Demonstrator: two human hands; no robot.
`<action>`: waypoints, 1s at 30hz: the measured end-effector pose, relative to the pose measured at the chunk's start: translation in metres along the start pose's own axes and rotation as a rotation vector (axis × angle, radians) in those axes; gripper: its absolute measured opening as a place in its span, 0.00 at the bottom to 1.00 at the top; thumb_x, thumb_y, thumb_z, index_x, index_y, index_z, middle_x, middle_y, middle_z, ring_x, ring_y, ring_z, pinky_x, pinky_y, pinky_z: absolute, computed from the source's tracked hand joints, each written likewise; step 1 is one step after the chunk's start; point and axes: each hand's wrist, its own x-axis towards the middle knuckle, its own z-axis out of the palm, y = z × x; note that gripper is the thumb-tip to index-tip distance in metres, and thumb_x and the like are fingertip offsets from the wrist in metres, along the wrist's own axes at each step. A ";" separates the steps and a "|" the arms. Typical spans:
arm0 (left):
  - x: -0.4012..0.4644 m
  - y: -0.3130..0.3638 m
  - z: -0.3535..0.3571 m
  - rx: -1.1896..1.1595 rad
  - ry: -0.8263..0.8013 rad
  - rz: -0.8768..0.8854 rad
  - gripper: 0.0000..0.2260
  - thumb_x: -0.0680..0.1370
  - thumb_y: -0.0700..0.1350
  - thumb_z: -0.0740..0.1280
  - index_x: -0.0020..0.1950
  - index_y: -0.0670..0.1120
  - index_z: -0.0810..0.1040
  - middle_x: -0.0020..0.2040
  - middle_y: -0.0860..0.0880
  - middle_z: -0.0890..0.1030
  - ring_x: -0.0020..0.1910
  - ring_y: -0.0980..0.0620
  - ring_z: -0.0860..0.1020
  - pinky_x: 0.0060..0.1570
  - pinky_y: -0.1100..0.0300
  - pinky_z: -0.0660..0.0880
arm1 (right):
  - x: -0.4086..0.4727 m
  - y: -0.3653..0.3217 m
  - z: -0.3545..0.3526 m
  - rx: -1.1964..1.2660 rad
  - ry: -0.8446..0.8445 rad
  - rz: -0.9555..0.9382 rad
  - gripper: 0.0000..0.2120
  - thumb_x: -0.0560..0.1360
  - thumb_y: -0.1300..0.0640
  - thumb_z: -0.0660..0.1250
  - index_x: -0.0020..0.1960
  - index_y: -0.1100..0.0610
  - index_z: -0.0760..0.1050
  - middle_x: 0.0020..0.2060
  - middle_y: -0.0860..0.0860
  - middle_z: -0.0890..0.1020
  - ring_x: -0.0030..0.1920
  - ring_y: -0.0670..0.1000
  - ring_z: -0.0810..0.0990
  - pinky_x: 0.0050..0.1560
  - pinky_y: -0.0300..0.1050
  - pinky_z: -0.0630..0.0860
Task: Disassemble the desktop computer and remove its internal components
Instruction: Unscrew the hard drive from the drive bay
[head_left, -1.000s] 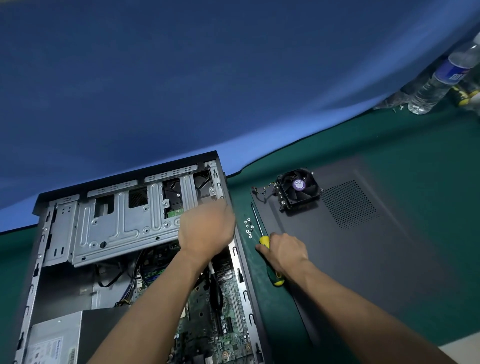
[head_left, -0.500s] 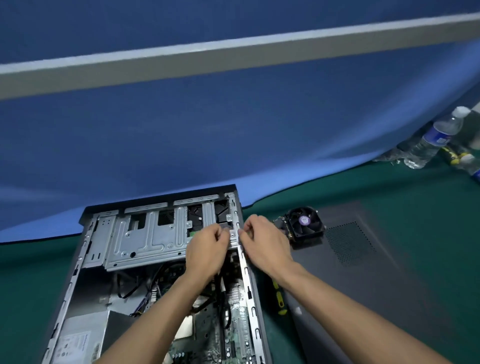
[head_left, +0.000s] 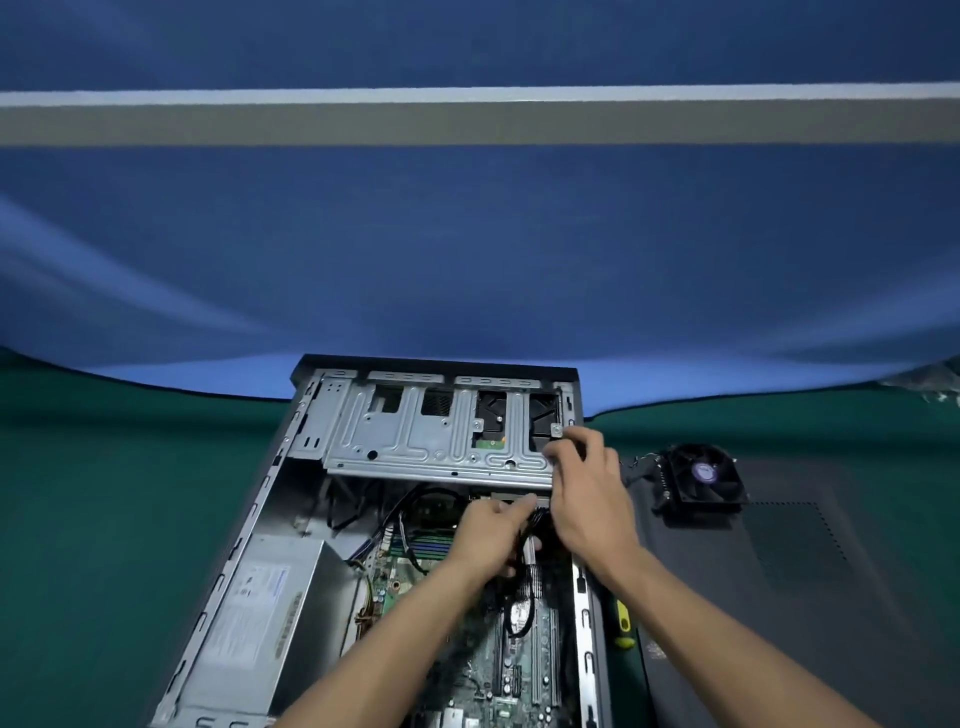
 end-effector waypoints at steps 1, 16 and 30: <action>0.001 -0.001 0.004 -0.001 0.021 0.015 0.13 0.80 0.49 0.63 0.40 0.43 0.69 0.38 0.42 0.79 0.19 0.59 0.70 0.23 0.63 0.64 | -0.001 0.000 0.000 -0.010 -0.005 0.001 0.13 0.80 0.58 0.55 0.62 0.50 0.71 0.68 0.46 0.62 0.63 0.51 0.64 0.54 0.48 0.74; 0.005 -0.017 0.016 -0.502 -0.068 -0.068 0.11 0.81 0.41 0.54 0.46 0.35 0.70 0.27 0.42 0.76 0.21 0.48 0.71 0.21 0.62 0.70 | -0.009 -0.002 0.001 -0.050 -0.043 0.009 0.17 0.80 0.60 0.53 0.67 0.50 0.67 0.72 0.45 0.58 0.63 0.53 0.65 0.54 0.50 0.74; -0.002 -0.016 0.018 -0.187 0.056 0.044 0.13 0.78 0.38 0.57 0.33 0.43 0.71 0.20 0.51 0.63 0.18 0.56 0.58 0.19 0.66 0.54 | -0.016 0.002 -0.004 -0.035 -0.081 -0.028 0.17 0.82 0.53 0.50 0.69 0.49 0.65 0.74 0.43 0.55 0.64 0.53 0.68 0.58 0.52 0.72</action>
